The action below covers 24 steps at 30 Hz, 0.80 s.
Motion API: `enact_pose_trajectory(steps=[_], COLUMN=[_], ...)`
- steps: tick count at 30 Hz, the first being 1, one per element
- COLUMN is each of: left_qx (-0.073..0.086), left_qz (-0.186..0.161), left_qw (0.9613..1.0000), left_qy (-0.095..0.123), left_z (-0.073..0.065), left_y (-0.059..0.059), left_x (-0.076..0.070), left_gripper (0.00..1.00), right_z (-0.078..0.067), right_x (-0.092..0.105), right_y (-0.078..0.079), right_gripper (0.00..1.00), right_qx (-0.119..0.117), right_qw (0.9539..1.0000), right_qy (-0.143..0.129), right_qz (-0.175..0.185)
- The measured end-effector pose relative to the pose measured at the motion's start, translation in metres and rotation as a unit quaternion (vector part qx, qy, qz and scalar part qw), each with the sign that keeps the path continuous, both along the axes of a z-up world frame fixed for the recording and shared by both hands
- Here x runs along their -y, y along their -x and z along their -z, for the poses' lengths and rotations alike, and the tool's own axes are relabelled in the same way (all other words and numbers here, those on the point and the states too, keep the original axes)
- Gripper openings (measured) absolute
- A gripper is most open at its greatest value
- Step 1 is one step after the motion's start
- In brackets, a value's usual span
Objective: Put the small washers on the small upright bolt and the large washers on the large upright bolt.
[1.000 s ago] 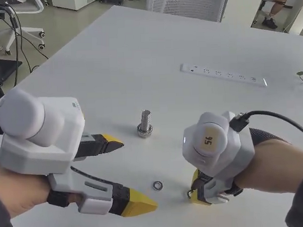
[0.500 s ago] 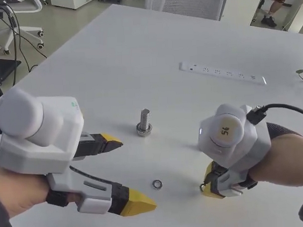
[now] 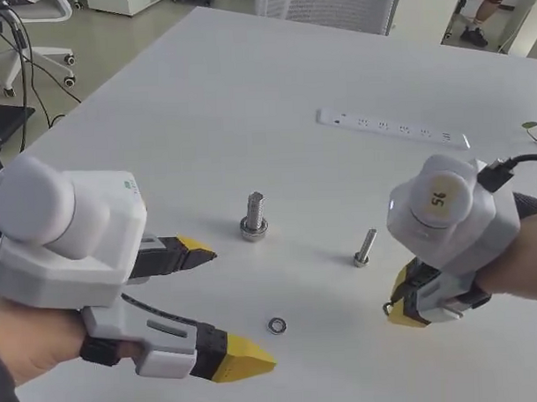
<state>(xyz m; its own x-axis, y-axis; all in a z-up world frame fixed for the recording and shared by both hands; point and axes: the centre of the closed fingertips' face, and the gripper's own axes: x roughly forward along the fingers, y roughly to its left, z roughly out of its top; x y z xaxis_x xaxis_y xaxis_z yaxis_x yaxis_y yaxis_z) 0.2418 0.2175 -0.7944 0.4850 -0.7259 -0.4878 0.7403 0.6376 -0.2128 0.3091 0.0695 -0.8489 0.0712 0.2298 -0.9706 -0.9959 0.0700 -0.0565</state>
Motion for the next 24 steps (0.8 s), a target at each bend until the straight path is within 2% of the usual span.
enact_pose_trajectory(steps=[11,19,24], left_qx=[-0.001,0.000,0.000], left_qz=[0.000,-0.001,-0.001], left_qw=[1.0000,1.0000,1.0000], left_qy=[0.000,0.000,0.000], left_z=[0.000,0.000,0.000], left_y=[0.000,0.000,0.000], left_x=[0.001,0.000,0.000], left_gripper=[0.83,0.83,0.83], right_z=[-0.017,-0.042,-0.051], right_x=[0.007,-0.002,-0.008], right_y=[-0.009,-0.029,-0.035], right_gripper=[0.14,0.14,0.14], right_qx=[0.012,0.038,0.047], right_qw=[0.9999,0.9993,0.9989], right_qy=[0.002,-0.002,-0.003], right_qz=[0.006,-0.003,-0.009])
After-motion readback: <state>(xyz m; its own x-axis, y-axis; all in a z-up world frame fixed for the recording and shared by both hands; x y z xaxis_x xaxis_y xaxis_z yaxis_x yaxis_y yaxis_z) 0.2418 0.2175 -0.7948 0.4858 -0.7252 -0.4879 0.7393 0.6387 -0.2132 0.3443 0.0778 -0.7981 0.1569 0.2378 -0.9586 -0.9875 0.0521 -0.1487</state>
